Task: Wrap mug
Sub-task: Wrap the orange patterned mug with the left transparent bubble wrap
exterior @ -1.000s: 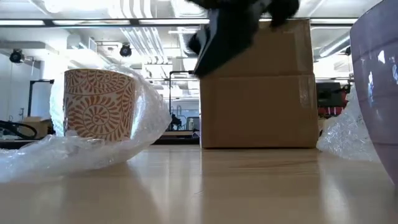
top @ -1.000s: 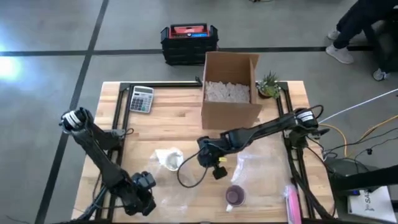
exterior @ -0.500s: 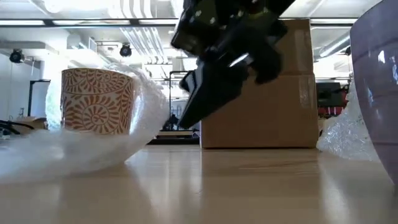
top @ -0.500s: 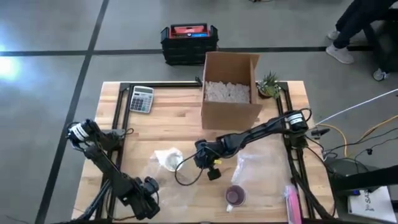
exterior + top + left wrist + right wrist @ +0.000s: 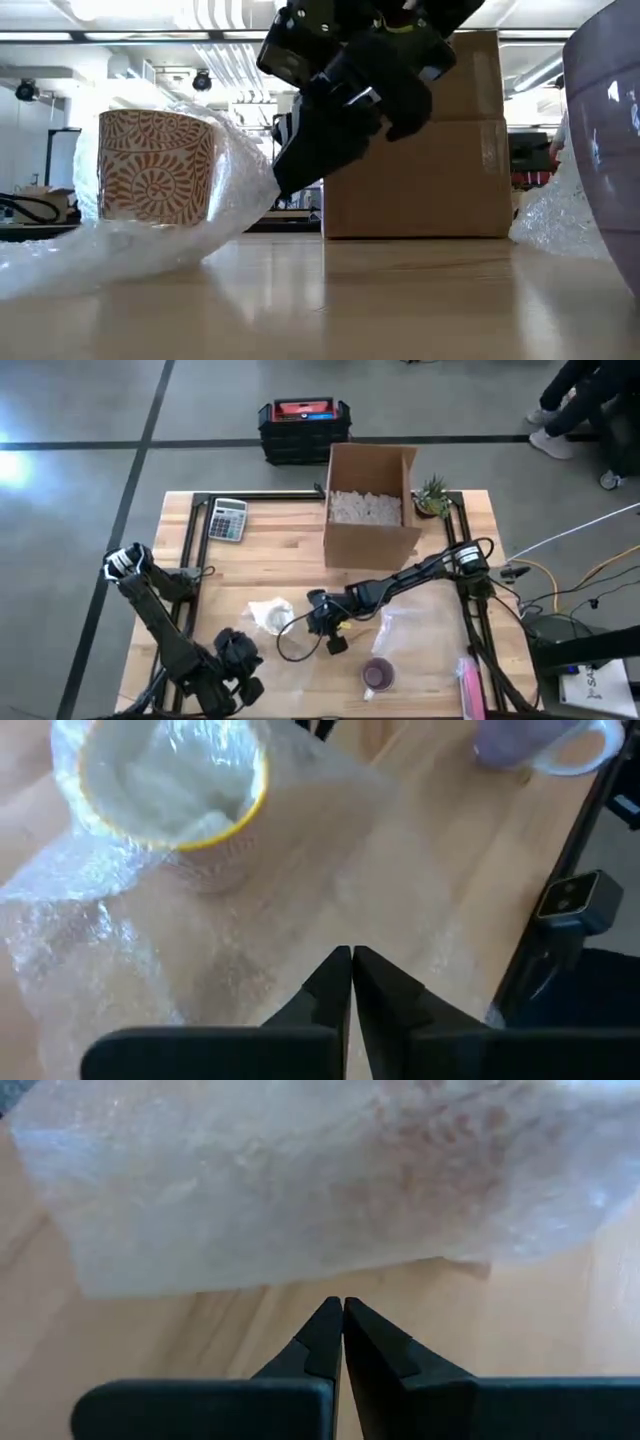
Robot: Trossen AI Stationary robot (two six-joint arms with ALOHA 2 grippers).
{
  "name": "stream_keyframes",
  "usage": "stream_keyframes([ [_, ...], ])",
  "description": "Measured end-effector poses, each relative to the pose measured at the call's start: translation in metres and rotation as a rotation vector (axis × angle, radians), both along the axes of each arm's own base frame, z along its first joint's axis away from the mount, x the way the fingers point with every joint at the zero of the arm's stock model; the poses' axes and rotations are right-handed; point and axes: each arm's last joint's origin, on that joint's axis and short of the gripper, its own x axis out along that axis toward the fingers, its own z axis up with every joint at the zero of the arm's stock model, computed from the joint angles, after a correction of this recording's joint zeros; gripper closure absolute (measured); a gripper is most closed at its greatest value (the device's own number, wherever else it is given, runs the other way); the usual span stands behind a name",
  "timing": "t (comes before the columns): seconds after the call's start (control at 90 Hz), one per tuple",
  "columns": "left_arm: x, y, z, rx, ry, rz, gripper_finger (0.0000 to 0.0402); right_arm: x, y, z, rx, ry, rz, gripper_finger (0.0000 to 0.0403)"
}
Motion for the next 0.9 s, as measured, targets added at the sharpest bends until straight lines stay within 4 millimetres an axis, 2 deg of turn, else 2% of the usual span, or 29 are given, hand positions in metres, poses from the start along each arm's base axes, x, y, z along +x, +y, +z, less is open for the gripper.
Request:
stream_keyframes([
  [0.156,-0.005,0.0,-0.021,-0.111,0.134,0.022,0.0363,0.0,0.001,-0.001,-0.001,0.002,0.002,0.0403],
  [0.422,-0.014,0.002,-0.064,-0.223,0.263,0.025,0.0219,0.0,0.001,-0.001,0.002,0.005,-0.002,0.0403],
  [0.567,-0.015,0.003,-0.097,-0.258,0.28,0.023,0.0174,0.0,0.001,-0.002,0.0,0.005,0.001,0.0403],
  [0.656,-0.016,0.003,-0.114,-0.281,0.283,0.039,0.0178,0.0,0.001,-0.002,-0.002,0.003,0.003,0.0403],
  [0.733,-0.016,0.004,-0.125,-0.29,0.28,0.05,0.0206,0.0,0.001,-0.001,-0.003,0.002,0.004,0.0403],
  [0.822,-0.016,0.004,-0.134,-0.282,0.298,0.075,0.0264,0.0,0.001,-0.001,-0.003,0.002,0.004,0.0403],
  [0.9,-0.015,0.003,-0.135,-0.275,0.3,0.073,0.0337,0.0,0.001,-0.001,-0.003,0.002,0.004,0.0403],
])
